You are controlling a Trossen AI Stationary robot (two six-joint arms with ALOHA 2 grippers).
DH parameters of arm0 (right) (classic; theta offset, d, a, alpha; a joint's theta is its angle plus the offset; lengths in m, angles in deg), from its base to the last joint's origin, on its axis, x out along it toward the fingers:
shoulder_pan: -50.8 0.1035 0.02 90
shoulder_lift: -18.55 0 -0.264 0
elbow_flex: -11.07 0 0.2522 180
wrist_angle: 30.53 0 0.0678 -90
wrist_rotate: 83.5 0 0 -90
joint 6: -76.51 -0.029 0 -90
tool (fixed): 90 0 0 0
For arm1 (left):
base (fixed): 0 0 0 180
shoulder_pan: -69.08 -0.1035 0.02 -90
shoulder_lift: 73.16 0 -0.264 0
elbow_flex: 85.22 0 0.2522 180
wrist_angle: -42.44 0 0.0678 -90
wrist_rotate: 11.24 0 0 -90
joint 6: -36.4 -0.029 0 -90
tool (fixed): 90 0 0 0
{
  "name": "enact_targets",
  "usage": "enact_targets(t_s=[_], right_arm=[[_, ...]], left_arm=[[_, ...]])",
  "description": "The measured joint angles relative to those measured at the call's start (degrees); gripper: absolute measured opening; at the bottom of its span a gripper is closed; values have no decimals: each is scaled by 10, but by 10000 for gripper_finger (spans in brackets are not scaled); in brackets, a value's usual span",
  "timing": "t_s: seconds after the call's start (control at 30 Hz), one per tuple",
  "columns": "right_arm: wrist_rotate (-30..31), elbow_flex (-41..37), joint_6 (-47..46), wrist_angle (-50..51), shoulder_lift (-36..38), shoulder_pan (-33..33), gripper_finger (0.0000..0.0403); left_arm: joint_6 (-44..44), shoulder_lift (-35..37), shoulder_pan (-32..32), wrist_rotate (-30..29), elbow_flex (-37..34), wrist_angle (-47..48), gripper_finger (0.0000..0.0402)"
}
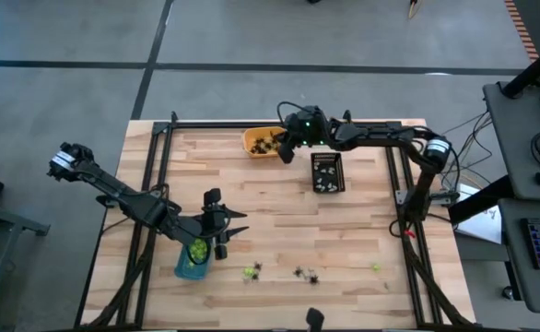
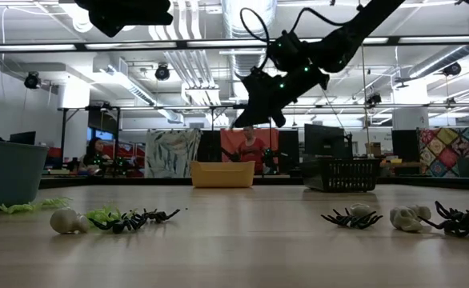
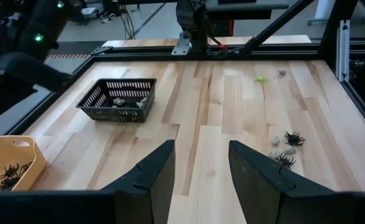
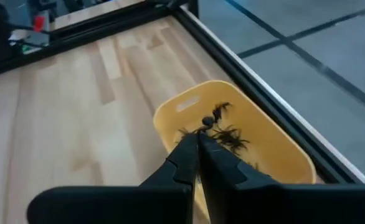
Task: Sort Halloween decoration
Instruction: Put the black spider toy into the yellow bin, then put the green spider toy into the blue bin
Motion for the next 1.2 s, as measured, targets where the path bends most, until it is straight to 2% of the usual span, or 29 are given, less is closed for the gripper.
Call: enact_targets(t_s=[0.13,0.4,0.53,0.7,0.9,1.0,1.2], right_arm=[[10,18,-4,5,-11,-4,32],[11,42,-4,62,-6,-5,115],[-17,58,-19,121,22,5,141],[-34,63,-19,199,58,45,153],[-34,58,-17,215,83,112,145],[-33,58,-17,218,84,148,140],[-33,58,-19,218,86,206,137]], left_arm=[[0,0,0,0,0,0,135],[23,0,-1,-5,0,9,135],[99,0,-1,-4,0,45,135],[240,-11,-7,11,1,123,134],[369,-88,-35,93,42,216,128],[404,-144,-45,135,92,321,128],[445,-263,-53,152,201,515,120]])
